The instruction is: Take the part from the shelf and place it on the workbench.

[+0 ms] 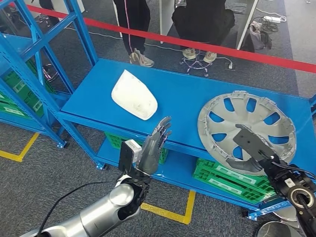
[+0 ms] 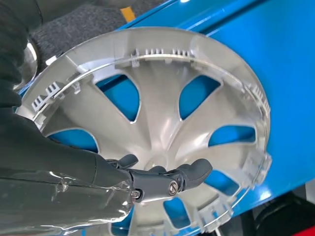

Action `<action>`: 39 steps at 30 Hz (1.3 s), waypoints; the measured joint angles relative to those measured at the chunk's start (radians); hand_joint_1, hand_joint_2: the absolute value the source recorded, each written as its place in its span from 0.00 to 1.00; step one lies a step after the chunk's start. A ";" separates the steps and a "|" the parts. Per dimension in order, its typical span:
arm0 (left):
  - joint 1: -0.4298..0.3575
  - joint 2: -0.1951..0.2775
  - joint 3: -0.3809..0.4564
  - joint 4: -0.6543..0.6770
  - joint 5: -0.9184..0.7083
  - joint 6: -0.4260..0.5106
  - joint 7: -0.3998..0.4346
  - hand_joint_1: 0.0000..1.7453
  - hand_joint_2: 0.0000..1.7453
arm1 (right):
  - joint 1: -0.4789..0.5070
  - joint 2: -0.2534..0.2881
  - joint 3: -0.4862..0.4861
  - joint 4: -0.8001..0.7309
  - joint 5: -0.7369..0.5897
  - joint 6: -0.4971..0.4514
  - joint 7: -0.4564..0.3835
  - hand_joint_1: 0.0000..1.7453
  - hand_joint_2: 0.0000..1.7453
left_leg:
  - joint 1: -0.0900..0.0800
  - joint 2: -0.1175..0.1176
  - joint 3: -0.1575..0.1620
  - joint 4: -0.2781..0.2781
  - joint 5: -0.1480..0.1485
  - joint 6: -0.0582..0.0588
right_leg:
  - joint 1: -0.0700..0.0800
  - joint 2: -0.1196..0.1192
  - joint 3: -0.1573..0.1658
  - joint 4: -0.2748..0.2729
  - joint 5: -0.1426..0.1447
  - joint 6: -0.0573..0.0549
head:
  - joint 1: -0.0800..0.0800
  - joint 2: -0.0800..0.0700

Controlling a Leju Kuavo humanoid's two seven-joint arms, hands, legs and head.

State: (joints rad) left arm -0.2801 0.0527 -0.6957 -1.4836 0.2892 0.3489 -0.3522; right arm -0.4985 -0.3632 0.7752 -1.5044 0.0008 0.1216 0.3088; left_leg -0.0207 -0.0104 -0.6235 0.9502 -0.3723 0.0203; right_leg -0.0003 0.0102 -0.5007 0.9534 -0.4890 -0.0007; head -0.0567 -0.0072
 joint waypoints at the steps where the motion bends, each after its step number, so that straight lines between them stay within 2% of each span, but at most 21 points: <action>1: 0.000 0.000 0.000 0.000 0.001 -0.001 -0.001 0.00 0.00 | -0.005 0.000 0.008 0.003 0.001 0.007 0.001 0.00 1.00 | 0.000 0.000 0.000 0.000 0.000 0.000 | 0.000 0.000 0.000 0.000 0.000 0.000 | 0.000 0.000; 9: -0.001 0.000 0.000 0.000 0.007 -0.008 -0.002 0.00 0.00 | -0.021 0.000 0.081 0.034 -0.091 0.089 0.061 0.00 1.00 | 0.000 0.000 0.000 0.000 0.000 0.000 | 0.000 0.000 0.000 0.000 0.000 0.000 | 0.000 0.000; 26: -0.001 0.000 0.000 0.000 0.011 0.011 0.004 0.00 0.00 | -0.057 0.000 0.174 0.113 -0.145 0.111 0.114 0.00 1.00 | 0.000 0.000 0.001 0.000 0.000 0.000 | 0.000 0.000 0.000 0.000 0.000 0.000 | 0.000 0.000; 39: -0.001 0.002 0.000 -0.007 0.015 0.022 0.014 0.00 0.00 | -0.080 -0.001 0.198 0.226 -0.144 0.103 0.086 0.00 1.00 | 0.001 0.000 0.010 -0.001 -0.002 0.001 | 0.000 0.000 0.009 -0.003 -0.001 0.000 | 0.000 0.000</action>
State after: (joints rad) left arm -0.2806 0.0546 -0.6956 -1.4902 0.3039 0.3710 -0.3385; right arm -0.5788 -0.3639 0.9731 -1.2779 -0.1431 0.2245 0.3944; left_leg -0.0196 -0.0102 -0.6136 0.9495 -0.3740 0.0209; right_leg -0.0002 0.0101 -0.4914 0.9507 -0.4900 -0.0007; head -0.0566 -0.0072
